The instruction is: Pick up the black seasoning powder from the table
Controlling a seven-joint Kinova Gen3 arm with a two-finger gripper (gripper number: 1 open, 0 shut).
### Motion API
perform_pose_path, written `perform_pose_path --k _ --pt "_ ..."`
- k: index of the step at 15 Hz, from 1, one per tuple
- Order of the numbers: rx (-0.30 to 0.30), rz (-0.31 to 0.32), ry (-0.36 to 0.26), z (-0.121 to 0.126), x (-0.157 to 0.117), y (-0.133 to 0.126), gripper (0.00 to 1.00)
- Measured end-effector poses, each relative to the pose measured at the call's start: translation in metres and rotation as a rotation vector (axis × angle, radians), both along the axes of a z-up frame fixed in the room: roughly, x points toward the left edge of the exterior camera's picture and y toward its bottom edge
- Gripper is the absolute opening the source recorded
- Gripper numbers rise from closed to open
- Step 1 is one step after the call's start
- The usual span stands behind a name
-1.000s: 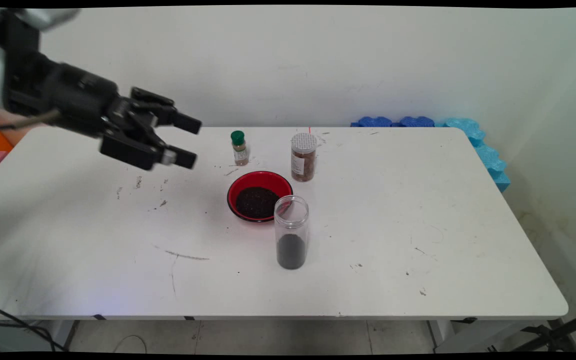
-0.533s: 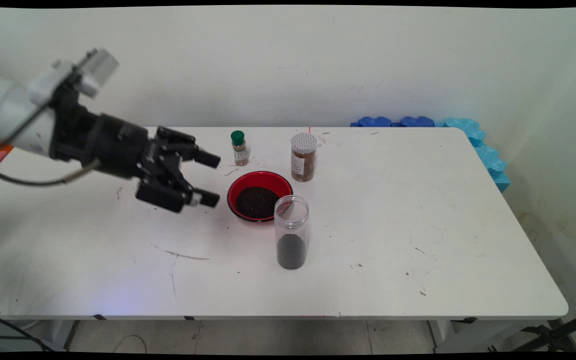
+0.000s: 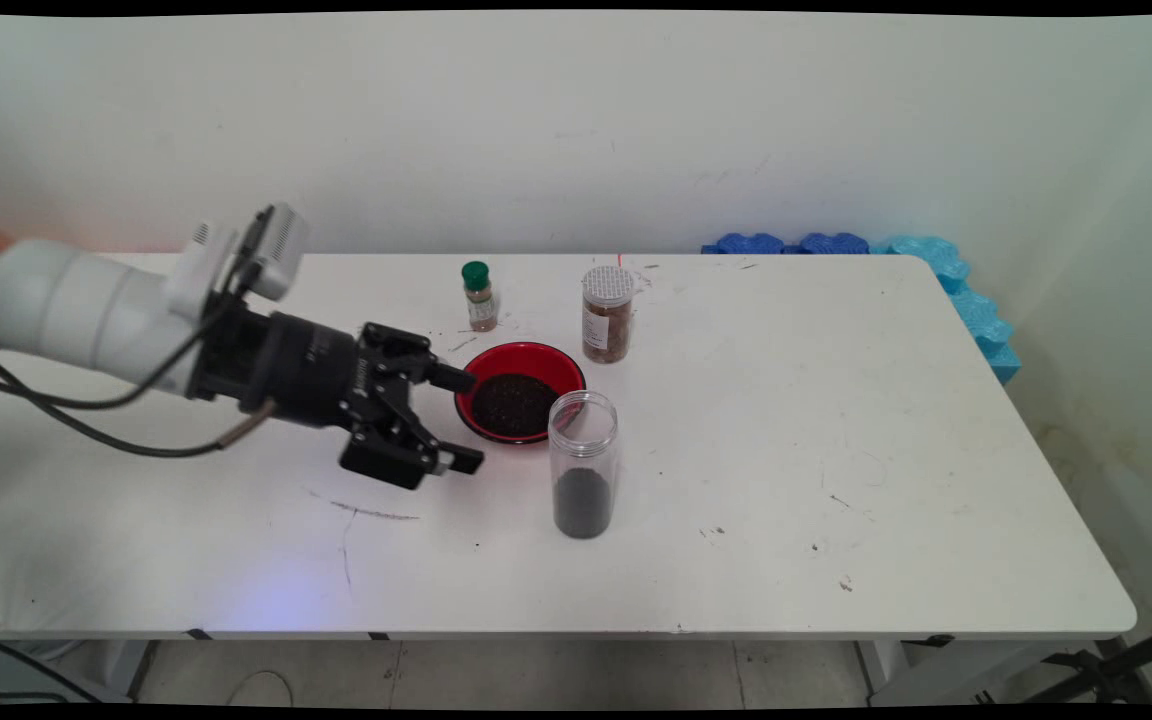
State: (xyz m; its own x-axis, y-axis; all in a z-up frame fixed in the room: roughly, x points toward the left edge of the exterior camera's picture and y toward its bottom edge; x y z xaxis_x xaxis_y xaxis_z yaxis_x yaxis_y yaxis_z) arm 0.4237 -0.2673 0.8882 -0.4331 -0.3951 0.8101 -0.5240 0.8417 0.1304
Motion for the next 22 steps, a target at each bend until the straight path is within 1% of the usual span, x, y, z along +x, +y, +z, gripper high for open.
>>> perform_pose_path --k 7,15,22 --pt "-0.021 0.007 -0.004 -0.034 -0.022 -0.012 1.0" --pt "-0.049 0.003 -0.002 -0.059 -0.044 -0.026 1.0" --pt "-0.064 -0.004 -0.003 -0.075 -0.06 -0.038 1.0"
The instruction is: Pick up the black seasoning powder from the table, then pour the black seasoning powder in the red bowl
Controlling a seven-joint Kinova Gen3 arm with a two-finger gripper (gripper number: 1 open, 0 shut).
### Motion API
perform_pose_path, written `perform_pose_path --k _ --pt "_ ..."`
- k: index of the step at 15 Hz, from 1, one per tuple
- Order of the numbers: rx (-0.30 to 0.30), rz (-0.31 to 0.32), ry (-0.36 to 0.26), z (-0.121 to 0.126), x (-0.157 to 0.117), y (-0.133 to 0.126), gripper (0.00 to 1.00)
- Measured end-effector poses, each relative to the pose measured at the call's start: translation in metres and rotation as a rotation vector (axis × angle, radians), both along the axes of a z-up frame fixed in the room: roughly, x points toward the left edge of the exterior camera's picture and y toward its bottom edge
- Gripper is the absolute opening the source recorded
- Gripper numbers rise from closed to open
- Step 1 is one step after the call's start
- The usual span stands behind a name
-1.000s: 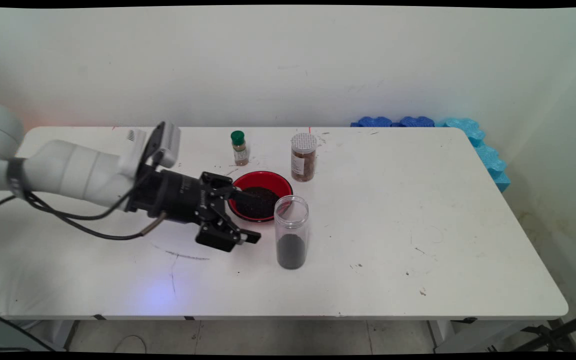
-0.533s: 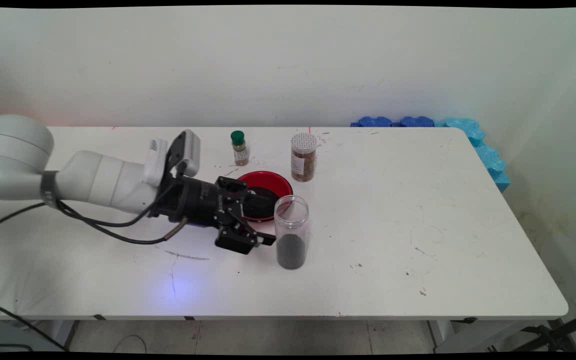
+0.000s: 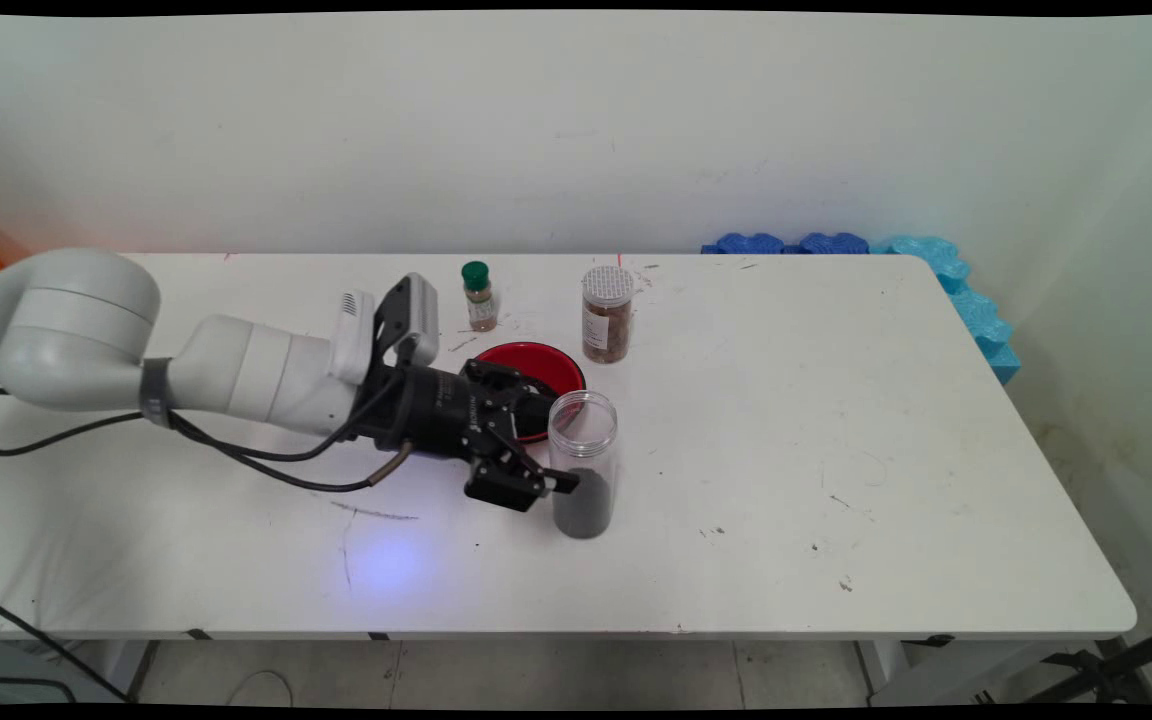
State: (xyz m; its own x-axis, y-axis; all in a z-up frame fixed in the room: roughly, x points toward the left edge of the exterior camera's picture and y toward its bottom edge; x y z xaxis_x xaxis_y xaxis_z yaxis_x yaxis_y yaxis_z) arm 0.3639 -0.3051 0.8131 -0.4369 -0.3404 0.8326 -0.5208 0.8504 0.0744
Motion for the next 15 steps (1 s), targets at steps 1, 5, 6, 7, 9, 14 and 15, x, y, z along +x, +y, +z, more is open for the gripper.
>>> perform_pose_path --k 1,5,6,7,9,14,15 --pt "-0.001 -0.001 0.0 -0.001 -0.001 -0.001 1.0" --pt "-0.008 -0.006 0.002 -0.006 -0.009 -0.006 1.0" --pt "-0.009 -0.006 0.003 -0.008 -0.01 -0.008 1.0" --pt "-0.01 -0.006 0.003 -0.009 -0.011 -0.009 1.0" --pt "-0.012 -0.006 0.003 -0.01 -0.013 -0.011 1.0" --pt "-0.011 -0.007 0.017 -0.012 -0.017 -0.015 0.0" --pt "-0.01 -0.008 0.02 -0.012 -0.018 -0.015 0.0"
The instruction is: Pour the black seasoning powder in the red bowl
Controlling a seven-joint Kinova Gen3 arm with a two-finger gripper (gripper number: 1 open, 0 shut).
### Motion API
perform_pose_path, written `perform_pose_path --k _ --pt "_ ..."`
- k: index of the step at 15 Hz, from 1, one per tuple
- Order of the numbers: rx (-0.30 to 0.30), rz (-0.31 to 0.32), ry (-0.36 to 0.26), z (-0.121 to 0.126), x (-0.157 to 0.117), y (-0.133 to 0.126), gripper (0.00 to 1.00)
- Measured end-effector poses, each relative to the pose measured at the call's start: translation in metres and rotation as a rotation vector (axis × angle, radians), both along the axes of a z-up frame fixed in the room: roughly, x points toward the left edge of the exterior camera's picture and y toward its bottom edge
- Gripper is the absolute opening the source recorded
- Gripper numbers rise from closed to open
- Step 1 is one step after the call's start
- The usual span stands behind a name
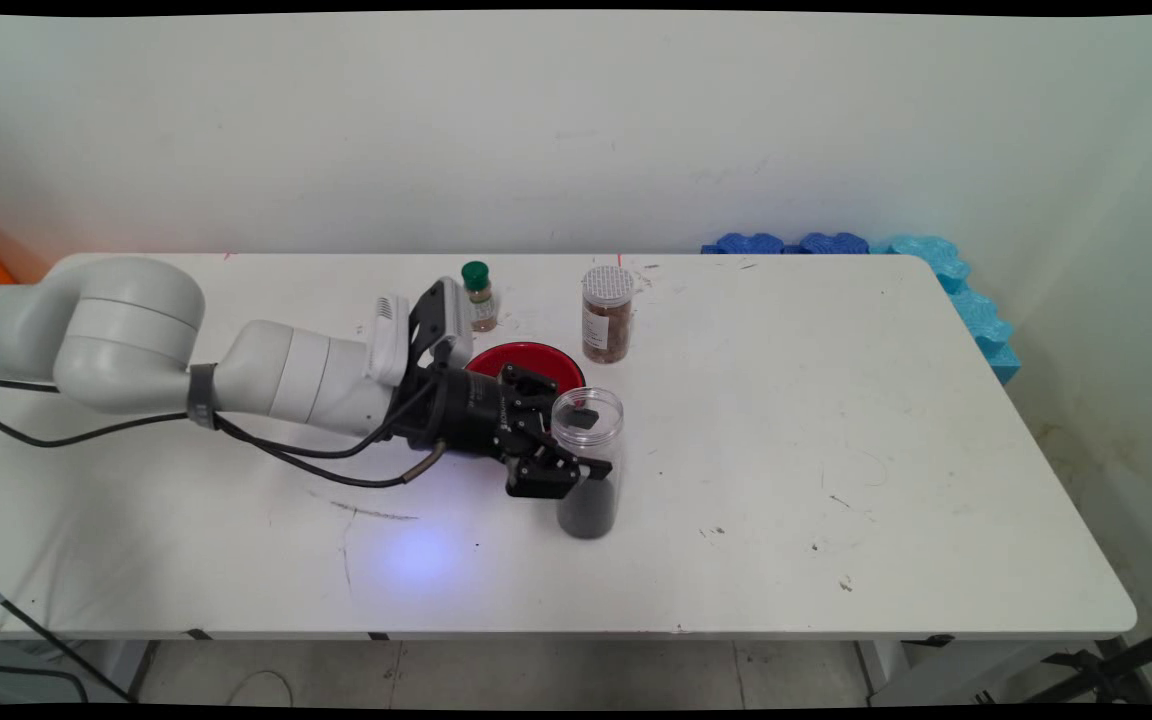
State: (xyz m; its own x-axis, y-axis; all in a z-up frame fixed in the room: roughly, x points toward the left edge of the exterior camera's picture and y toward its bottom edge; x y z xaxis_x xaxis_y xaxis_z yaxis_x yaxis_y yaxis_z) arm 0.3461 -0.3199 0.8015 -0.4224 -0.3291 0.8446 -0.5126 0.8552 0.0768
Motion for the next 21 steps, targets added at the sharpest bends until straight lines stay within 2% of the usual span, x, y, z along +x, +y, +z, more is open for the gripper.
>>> perform_pose_path --k 8,13,21 --pt "0.05 -0.024 0.075 0.027 0.008 0.002 0.0" --pt "0.13 -0.032 0.126 0.057 0.022 0.008 0.0" --pt "0.272 0.024 0.224 0.115 0.052 0.006 0.0"
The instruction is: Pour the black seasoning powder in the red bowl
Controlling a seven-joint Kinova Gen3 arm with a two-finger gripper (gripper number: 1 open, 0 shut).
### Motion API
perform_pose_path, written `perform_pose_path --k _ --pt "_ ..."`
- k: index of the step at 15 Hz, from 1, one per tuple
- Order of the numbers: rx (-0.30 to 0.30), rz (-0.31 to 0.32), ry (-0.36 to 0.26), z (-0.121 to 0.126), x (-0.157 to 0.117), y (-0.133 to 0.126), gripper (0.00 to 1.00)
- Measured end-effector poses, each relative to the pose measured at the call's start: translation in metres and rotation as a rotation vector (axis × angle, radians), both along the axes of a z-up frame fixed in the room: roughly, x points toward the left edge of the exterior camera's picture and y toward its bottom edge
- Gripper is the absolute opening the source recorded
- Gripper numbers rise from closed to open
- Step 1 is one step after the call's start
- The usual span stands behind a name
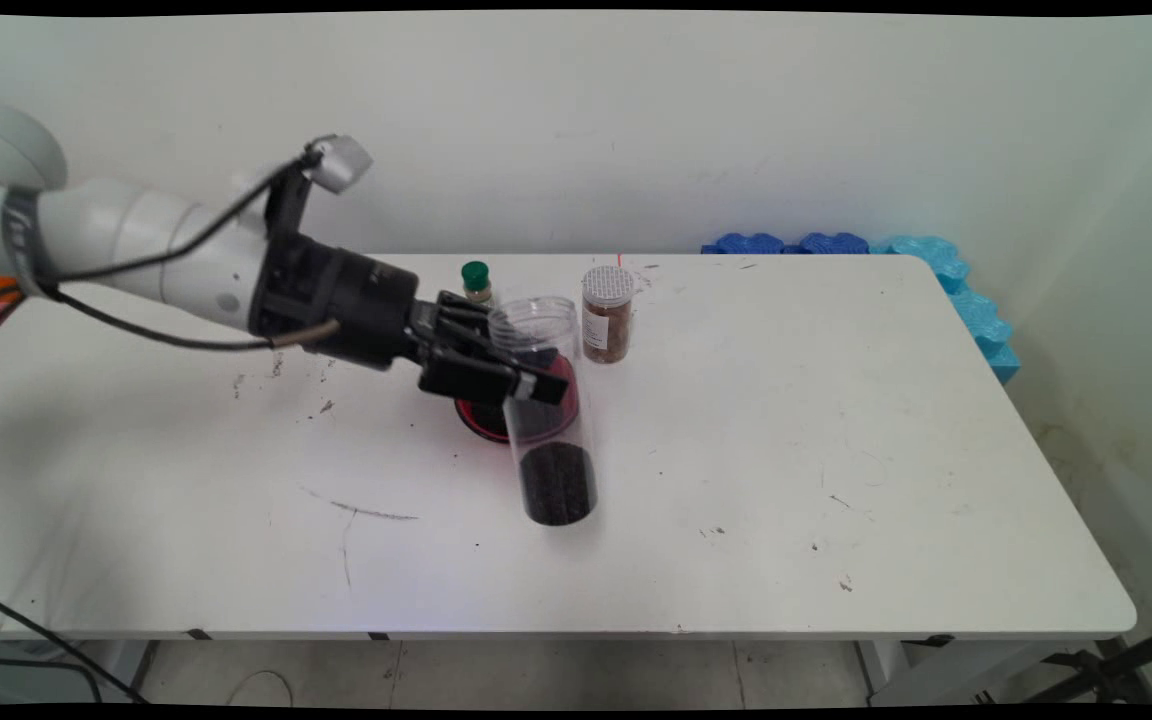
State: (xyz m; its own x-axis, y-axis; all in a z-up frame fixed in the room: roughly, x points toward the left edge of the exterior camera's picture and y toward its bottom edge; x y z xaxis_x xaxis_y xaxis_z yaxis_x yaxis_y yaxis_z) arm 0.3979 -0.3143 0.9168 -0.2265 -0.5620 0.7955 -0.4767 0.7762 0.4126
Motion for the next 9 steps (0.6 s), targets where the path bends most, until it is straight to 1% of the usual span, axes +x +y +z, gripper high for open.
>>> perform_pose_path --k 2,4,7,9 --pt "0.053 0.028 0.011 0.007 0.009 -0.001 0.0" --pt "0.132 0.072 0.028 0.011 0.019 -0.004 0.0" --pt "0.241 0.129 0.05 0.012 0.03 -0.01 0.0" --pt "0.297 0.154 0.059 0.011 0.035 -0.014 0.0"
